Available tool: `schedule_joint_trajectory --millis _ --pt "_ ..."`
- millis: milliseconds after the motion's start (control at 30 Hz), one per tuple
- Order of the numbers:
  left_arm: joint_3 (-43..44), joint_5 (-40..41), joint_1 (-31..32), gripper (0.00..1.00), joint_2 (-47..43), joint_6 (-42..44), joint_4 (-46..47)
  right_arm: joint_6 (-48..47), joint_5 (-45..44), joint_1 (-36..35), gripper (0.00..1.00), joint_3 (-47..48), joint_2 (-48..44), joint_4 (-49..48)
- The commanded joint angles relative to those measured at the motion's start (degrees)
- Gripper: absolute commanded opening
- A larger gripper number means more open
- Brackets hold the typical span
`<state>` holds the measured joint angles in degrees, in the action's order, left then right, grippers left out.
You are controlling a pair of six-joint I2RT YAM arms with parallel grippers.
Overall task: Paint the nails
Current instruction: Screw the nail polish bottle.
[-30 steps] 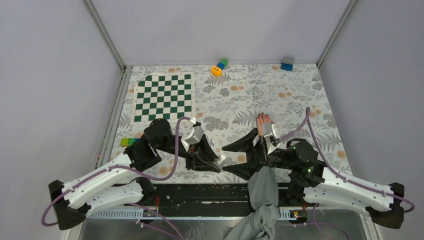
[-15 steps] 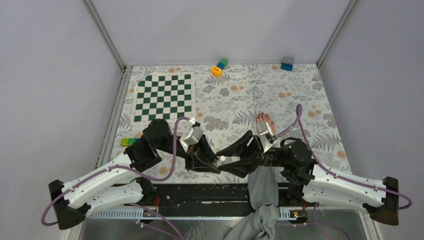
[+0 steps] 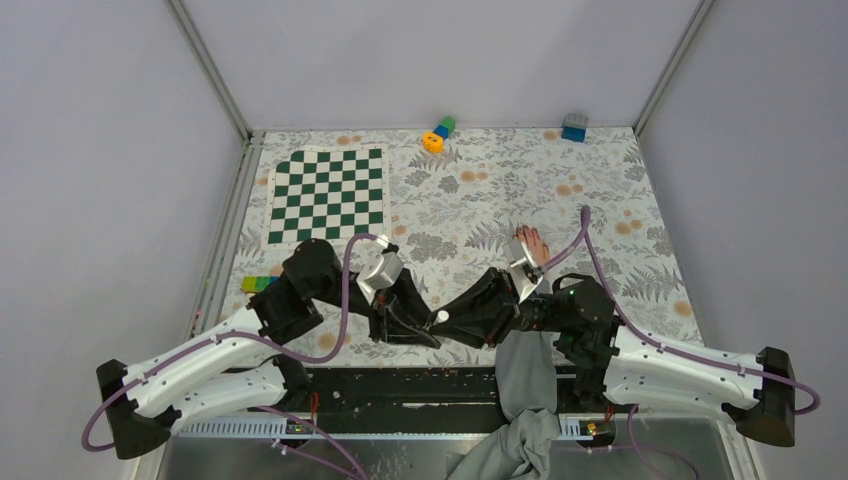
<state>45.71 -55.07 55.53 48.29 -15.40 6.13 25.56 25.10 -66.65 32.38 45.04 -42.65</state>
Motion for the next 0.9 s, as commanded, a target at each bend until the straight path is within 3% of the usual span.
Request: schedule_joint_trajectory --millis 0,267,500,867 --pt "-0.05 3.41 -0.09 0.0 -1.8 -0.61 4.42 1.39 2.1 -0.14 0.26 0.46 0.5 -4.26" --pt "-1.13 7.45 -2.01 0.0 -2.56 -2.92 6.16 0.86 0.65 -0.14 0.0 0.14 1.29 -3.07" --pt "-1.04 16.38 -3.96 0.0 -4.33 -1.55 2.41 0.03 -5.58 -0.14 0.0 -0.25 0.86 1.31" --pt "-0.32 44.33 -4.33 0.0 -5.47 1.81 -8.99 3.7 -22.78 -0.23 0.0 3.77 4.01 15.98"
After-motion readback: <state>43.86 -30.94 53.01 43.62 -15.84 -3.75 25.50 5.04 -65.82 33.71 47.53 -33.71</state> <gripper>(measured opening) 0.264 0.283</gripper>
